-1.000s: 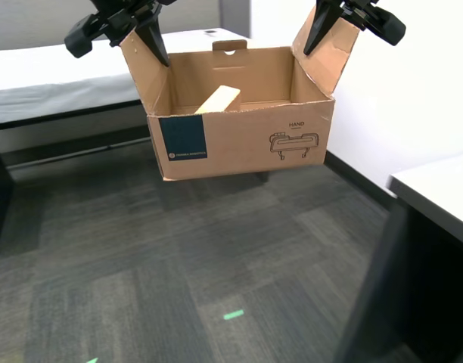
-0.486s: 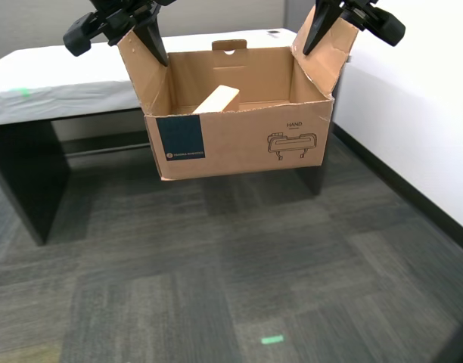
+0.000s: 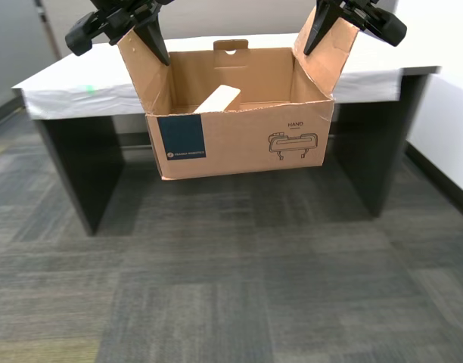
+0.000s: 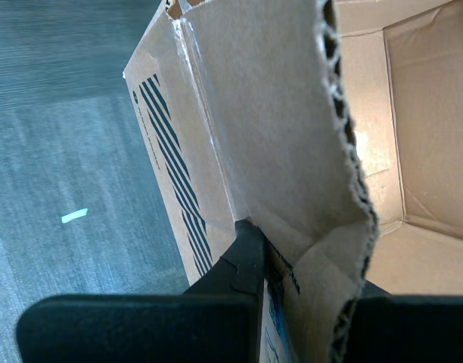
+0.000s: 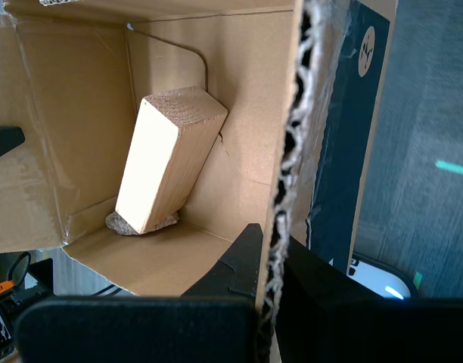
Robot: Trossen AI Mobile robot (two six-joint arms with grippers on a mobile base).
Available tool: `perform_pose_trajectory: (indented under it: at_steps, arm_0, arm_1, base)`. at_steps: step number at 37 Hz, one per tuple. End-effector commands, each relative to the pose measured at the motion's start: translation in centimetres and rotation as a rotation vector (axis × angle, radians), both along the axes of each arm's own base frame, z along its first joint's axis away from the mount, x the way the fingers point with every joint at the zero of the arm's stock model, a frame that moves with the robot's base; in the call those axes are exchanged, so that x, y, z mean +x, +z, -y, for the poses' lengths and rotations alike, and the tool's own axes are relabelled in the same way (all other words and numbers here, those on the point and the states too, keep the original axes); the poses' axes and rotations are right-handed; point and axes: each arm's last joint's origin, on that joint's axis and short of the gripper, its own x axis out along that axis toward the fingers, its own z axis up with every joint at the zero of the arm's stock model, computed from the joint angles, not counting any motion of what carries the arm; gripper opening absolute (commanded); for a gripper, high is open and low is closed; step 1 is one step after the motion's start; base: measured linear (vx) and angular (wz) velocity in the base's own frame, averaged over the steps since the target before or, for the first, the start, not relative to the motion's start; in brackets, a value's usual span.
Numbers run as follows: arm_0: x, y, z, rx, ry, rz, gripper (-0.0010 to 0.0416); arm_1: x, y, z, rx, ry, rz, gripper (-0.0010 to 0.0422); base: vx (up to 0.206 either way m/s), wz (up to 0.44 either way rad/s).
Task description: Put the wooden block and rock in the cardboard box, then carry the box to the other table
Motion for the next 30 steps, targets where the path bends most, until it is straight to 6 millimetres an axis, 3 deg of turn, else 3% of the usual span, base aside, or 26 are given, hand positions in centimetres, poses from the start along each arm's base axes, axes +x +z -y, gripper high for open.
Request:
perform_pose_trajectory:
  at_steps: [1, 17, 30]
  arm_0:
    - [-0.08, 0.22, -0.46, 0.059, 0.025, -0.009, -0.0001]
    - [-0.09, 0.22, -0.58, 0.06, 0.027, -0.006, -0.0001]
    - [0.07, 0.24, -0.61, 0.038, -0.005, 0.007, -0.0001]
  arm_1:
    - [-0.06, 0.33, 0.4, -0.069, -0.046, -0.004, -0.0001]
    - [-0.05, 0.33, 0.39, -0.062, -0.068, 0.01, -0.0001]
    - [0.03, 0.31, 0.49, -0.053, -0.107, 0.042, -0.0001]
  base:
    - [0.195, 0.398]
    - [0.189, 0.305]
    - [0.168, 0.092]
